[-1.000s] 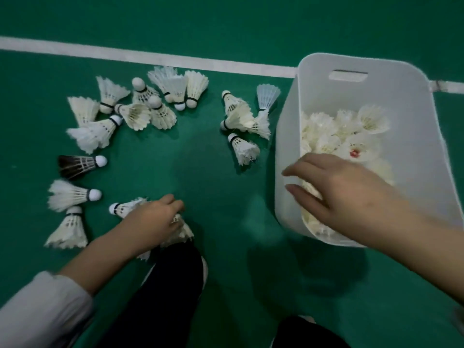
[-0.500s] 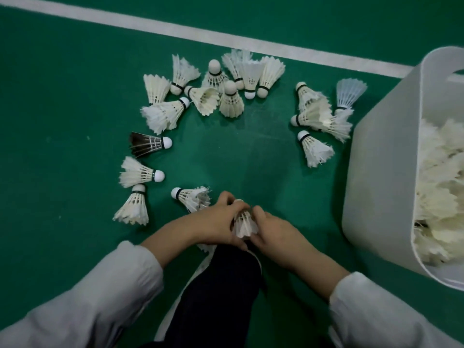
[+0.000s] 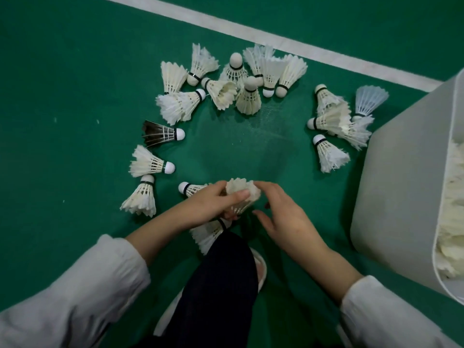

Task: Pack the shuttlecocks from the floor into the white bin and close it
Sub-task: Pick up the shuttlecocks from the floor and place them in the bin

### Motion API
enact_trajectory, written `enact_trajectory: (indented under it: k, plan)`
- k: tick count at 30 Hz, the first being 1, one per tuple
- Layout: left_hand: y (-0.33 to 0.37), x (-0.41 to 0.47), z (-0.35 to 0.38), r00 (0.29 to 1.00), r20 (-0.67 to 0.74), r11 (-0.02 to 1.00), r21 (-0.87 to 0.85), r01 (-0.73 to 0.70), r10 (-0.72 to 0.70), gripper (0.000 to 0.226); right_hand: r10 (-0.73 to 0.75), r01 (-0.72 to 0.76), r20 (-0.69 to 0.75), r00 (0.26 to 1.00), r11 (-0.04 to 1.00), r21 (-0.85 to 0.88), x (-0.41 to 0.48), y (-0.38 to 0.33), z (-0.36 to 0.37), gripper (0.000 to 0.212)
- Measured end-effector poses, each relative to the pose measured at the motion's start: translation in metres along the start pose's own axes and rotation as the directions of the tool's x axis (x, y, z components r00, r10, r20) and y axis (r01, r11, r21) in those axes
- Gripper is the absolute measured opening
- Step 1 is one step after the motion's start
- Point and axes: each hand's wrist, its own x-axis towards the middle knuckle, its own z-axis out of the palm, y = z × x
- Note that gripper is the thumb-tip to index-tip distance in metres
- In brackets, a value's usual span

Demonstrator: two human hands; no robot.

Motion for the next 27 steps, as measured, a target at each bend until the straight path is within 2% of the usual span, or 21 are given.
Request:
enact_trajectory:
  k: [3,5,6,7,8,9,10,11,13,15,18,20,22,24,25,26,27]
  plan:
    - [0.004,-0.006,-0.002,1.000,-0.024,1.000,-0.017,0.016,-0.017,0.056,0.019,-0.021,-0.016,1.000,0.995,-0.096,0.001,-0.001,0.004,0.024]
    - [0.007,-0.011,-0.009,0.993,-0.104,0.990,0.133,-0.048,0.062,0.052,0.003,-0.009,-0.038,0.999,0.985,-0.173,0.001,-0.003,0.006,0.020]
    - [0.007,-0.015,-0.016,0.972,-0.164,0.951,0.287,-0.117,0.169,0.044,-0.011,-0.002,-0.065,0.998,0.979,-0.201,0.002,-0.004,0.005,0.019]
    - [0.006,-0.019,-0.025,0.923,-0.200,0.839,0.511,-0.188,0.329,0.035,-0.031,0.009,-0.094,0.995,0.973,-0.230,0.003,-0.005,0.003,0.017]
    - [0.005,-0.024,-0.034,0.858,-0.166,0.646,0.729,-0.226,0.487,0.031,-0.048,0.018,-0.112,0.993,0.966,-0.259,0.004,-0.004,0.001,0.014]
    - [0.001,-0.028,-0.041,0.808,-0.072,0.433,0.870,-0.236,0.585,0.036,-0.054,0.016,-0.125,0.991,0.957,-0.288,0.005,-0.003,-0.001,0.012]
    - [-0.004,-0.030,-0.046,0.802,0.033,0.268,0.934,-0.238,0.597,0.046,-0.048,0.006,-0.121,0.991,0.946,-0.324,0.006,-0.002,-0.002,0.012]
    - [-0.010,-0.031,-0.048,0.819,0.126,0.157,0.954,-0.254,0.560,0.056,-0.036,-0.007,-0.112,0.993,0.932,-0.362,0.007,0.000,-0.002,0.012]
    - [-0.025,-0.029,-0.049,0.849,0.259,0.024,0.953,-0.304,0.460,0.067,0.012,-0.035,-0.064,0.998,0.927,-0.373,0.007,-0.001,0.001,0.008]
    - [-0.033,-0.023,-0.052,0.874,0.282,-0.018,0.954,-0.300,0.396,0.066,0.034,-0.039,-0.021,0.999,0.946,-0.323,0.008,-0.002,0.003,0.004]
    - [-0.031,-0.020,-0.056,0.888,0.207,0.063,0.965,-0.254,0.411,0.044,0.045,-0.039,0.015,0.999,0.965,-0.261,0.010,-0.004,0.002,0.013]
    - [-0.026,-0.023,-0.056,0.839,0.143,0.052,0.979,-0.199,0.525,0.023,0.060,-0.055,0.017,0.998,0.971,-0.231,0.011,-0.004,0.000,0.018]
    - [-0.023,-0.027,-0.054,0.776,0.104,0.032,0.987,-0.158,0.622,0.021,0.087,-0.078,0.028,0.996,0.970,-0.231,0.011,-0.003,0.000,0.021]
    - [-0.020,-0.036,-0.050,0.757,0.133,0.007,0.984,-0.179,0.640,0.027,0.103,-0.091,0.040,0.994,0.968,-0.233,0.011,-0.004,-0.002,0.022]
    - [-0.021,-0.041,-0.050,0.758,0.175,-0.022,0.978,-0.207,0.629,0.022,0.103,-0.091,0.040,0.994,0.968,-0.234,0.011,-0.004,-0.002,0.022]
    - [-0.022,-0.047,-0.048,0.767,0.208,-0.039,0.972,-0.232,0.607,0.015,0.101,-0.089,0.038,0.994,0.968,-0.233,0.011,-0.004,-0.003,0.022]
    - [-0.025,-0.052,-0.047,0.788,0.215,-0.025,0.969,-0.247,0.577,0.018,0.096,-0.086,0.034,0.995,0.969,-0.232,0.011,-0.005,-0.003,0.021]
